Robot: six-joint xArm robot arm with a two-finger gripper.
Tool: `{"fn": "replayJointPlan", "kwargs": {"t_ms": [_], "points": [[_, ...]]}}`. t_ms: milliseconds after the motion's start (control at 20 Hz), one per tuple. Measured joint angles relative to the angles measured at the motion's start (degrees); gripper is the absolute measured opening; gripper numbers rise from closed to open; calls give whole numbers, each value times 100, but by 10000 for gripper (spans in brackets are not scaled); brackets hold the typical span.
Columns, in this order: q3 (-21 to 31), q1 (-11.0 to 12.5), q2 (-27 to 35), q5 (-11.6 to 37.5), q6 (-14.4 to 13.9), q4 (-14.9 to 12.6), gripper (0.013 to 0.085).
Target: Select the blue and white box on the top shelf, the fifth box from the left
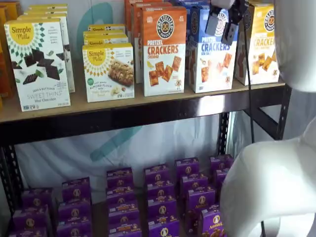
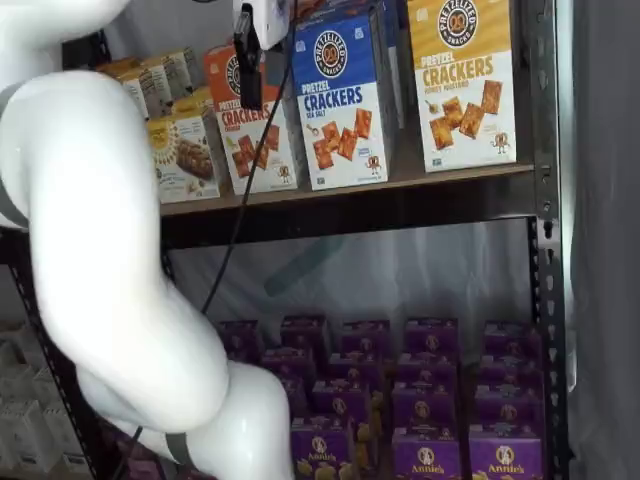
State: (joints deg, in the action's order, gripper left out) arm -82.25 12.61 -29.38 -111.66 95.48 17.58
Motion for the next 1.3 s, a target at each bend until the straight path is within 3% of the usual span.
{"fn": "replayJointPlan", "kwargs": {"t_ms": [500, 700, 850, 1300], "points": [[-19, 833, -94, 831, 261, 1165, 850], [-162, 1020, -6, 1045, 287, 1453, 850], [-150, 981, -3, 1415, 287, 1449, 850], [-313, 714, 482, 2091, 411, 1038, 850]]}}
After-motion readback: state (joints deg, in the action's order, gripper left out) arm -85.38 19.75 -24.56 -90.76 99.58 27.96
